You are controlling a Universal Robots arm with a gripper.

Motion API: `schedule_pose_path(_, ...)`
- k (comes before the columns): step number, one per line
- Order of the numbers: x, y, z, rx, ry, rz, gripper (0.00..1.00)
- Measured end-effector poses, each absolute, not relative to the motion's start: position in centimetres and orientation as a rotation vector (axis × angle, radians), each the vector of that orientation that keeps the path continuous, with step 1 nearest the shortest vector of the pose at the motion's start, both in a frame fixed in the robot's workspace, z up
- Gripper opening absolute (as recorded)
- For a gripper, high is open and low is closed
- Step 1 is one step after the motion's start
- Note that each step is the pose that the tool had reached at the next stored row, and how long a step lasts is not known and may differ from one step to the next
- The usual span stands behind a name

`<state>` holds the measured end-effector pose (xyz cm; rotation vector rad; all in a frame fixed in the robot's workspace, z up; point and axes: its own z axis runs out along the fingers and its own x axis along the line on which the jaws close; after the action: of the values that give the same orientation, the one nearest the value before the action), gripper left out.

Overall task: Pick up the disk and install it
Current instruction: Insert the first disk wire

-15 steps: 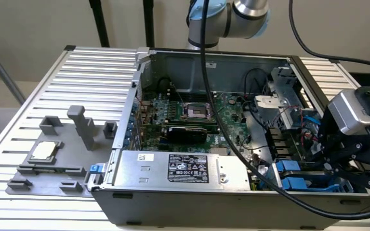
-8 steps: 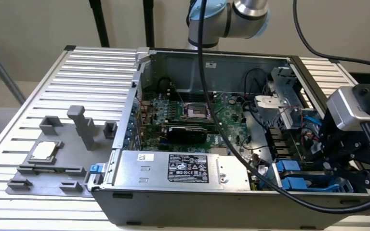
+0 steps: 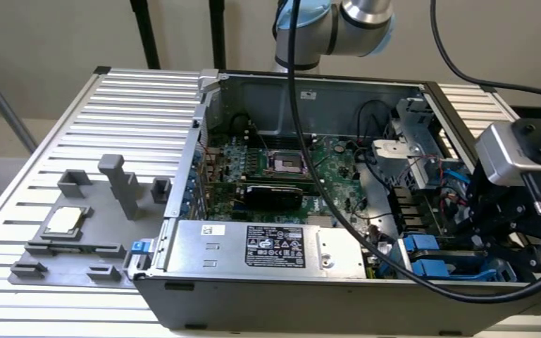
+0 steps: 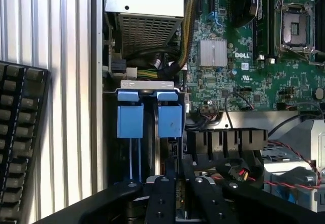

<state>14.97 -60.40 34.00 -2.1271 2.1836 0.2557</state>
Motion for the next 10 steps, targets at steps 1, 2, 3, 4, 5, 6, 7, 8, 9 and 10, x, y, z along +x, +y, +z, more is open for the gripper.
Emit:
schedule_pose_path(1,14.97,-60.37,34.0,-2.128,2.189,0.25,0.17)
schedule_pose_path(2,14.98,-60.33,34.0,-2.129,2.194,0.244,0.17)
schedule_pose_path(3,14.99,-60.29,34.0,-2.129,2.198,0.24,0.17)
schedule_pose_path(4,14.99,-60.23,34.0,-2.127,2.201,0.238,0.17)
schedule_pose_path(5,14.99,-60.14,34.0,-2.125,2.204,0.237,0.17)
schedule_pose_path(6,14.99,-60.05,34.01,-2.124,2.206,0.236,0.17)
schedule_pose_path(7,14.99,-59.94,34.01,-2.122,2.208,0.235,0.17)
schedule_pose_path(8,14.99,-59.84,34.01,-2.121,2.21,0.233,0.17)
schedule_pose_path(9,15.0,-59.77,34.01,-2.12,2.213,0.231,0.17)
schedule_pose_path(10,15.02,-59.71,34.01,-2.119,2.216,0.229,0.17)
